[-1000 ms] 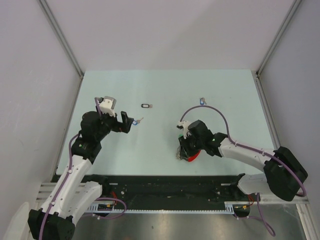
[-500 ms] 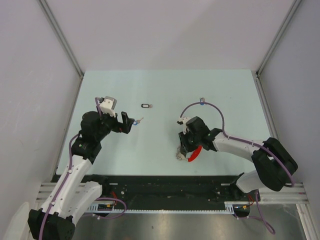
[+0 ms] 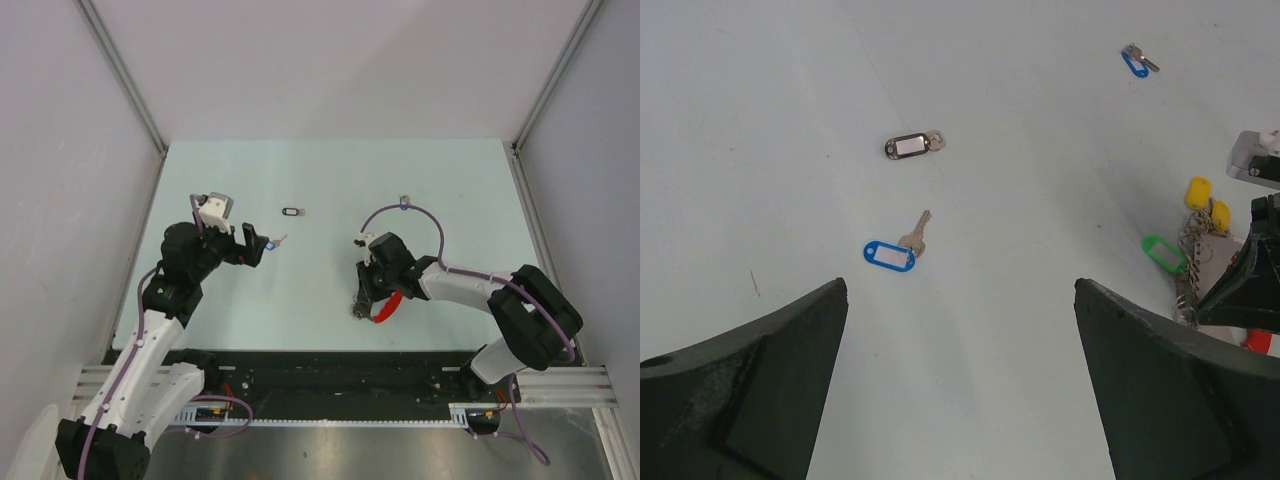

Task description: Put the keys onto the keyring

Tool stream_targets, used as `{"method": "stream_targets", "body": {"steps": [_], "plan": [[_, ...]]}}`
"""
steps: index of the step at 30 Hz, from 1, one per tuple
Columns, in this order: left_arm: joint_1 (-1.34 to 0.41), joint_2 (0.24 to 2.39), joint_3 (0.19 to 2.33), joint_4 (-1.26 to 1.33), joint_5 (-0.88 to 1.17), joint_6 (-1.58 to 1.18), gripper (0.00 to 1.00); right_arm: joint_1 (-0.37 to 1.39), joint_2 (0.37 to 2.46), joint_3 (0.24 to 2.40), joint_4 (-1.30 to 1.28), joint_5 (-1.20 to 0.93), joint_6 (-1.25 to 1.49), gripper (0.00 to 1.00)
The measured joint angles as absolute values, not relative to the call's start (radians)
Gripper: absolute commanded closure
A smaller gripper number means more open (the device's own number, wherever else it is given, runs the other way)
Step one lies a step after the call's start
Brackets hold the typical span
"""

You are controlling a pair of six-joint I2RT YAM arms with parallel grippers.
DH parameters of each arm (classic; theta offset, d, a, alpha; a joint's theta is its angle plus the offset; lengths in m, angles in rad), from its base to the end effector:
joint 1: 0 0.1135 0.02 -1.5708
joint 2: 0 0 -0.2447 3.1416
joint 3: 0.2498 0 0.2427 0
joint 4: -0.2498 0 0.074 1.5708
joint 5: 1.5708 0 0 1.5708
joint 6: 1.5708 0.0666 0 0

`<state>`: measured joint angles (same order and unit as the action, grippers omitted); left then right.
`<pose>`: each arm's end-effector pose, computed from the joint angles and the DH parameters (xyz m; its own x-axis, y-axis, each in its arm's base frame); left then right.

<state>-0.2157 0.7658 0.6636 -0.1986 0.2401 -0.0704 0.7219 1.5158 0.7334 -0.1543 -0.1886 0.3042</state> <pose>0.2077 -0.0617 0.2777 -0.3189 -0.0001 -0.9478 0.4083 0.9024 -0.1375 0.2156 0.2064 0.1223 -0.7963 -0.3091 -0.5200 -0.5177 0.7928 0.3216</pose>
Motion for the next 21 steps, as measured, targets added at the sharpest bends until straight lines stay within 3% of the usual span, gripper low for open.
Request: {"method": "stream_targets", "body": {"steps": [21], "plan": [[-0.216,0.779,0.664,-0.202,0.247,-0.07,0.0,0.723,1.567,0.756,-0.084,-0.245,0.287,0.85]]}}
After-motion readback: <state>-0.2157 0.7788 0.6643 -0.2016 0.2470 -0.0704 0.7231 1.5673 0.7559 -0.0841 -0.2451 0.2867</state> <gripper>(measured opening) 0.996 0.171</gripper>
